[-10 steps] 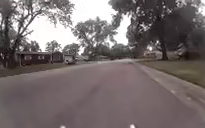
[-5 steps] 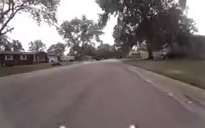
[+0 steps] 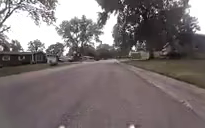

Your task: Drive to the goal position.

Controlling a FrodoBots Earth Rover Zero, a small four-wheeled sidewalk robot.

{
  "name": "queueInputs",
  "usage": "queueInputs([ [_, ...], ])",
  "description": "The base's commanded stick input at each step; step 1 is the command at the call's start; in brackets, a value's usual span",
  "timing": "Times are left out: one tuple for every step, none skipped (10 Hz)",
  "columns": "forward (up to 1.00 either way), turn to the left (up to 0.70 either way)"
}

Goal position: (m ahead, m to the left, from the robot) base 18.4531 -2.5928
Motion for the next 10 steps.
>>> queueInputs([
  [1.00,0.00],
  [1.00,0.00],
  [1.00,0.00],
  [1.00,0.00],
  [1.00,0.00],
  [1.00,0.00],
  [1.00,0.00],
  [1.00,0.00],
  [1.00,0.00],
  [1.00,-0.17],
])
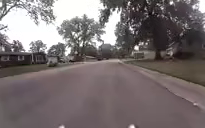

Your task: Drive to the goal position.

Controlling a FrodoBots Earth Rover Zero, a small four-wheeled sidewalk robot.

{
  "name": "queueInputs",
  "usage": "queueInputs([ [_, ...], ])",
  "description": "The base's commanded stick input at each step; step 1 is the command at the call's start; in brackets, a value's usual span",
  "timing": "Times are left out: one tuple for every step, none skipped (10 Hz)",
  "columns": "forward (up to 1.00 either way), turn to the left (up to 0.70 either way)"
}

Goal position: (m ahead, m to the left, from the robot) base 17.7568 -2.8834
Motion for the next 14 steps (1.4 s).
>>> queueInputs([
  [1.00,-0.40],
  [1.00,-0.40],
  [1.00,-0.40],
  [1.00,-0.40],
  [1.00,-0.40],
  [1.00,-0.40],
  [1.00,-0.40],
  [1.00,-0.40],
  [1.00,-0.40],
  [1.00,-0.40],
  [1.00,-0.18],
  [1.00,0.00],
  [1.00,0.00],
  [1.00,0.00],
])
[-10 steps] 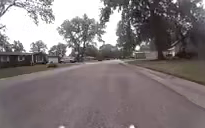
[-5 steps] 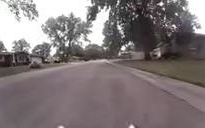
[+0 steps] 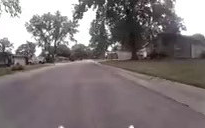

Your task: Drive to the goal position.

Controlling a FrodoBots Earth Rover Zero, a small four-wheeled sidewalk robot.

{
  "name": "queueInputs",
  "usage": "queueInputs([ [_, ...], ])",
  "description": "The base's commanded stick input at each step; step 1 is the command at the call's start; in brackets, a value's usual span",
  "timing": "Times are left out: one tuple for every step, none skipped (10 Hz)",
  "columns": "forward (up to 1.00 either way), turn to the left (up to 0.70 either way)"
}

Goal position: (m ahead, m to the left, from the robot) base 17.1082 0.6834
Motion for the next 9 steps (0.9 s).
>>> queueInputs([
  [1.00,0.00],
  [1.00,0.00],
  [1.00,0.00],
  [1.00,0.00],
  [0.99,0.00],
  [0.97,0.00],
  [0.93,0.00],
  [0.92,0.00],
  [0.90,0.00],
])
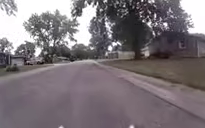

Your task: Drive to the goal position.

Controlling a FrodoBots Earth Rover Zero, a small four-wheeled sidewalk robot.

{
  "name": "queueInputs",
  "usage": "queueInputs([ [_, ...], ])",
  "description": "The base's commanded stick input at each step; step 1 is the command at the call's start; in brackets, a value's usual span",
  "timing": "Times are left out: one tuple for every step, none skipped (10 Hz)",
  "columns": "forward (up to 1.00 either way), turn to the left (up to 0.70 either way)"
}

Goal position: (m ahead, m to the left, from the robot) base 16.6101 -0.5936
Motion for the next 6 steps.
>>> queueInputs([
  [0.88,0.00],
  [0.85,0.00],
  [0.86,0.00],
  [0.89,0.00],
  [0.95,0.00],
  [1.00,0.00],
])
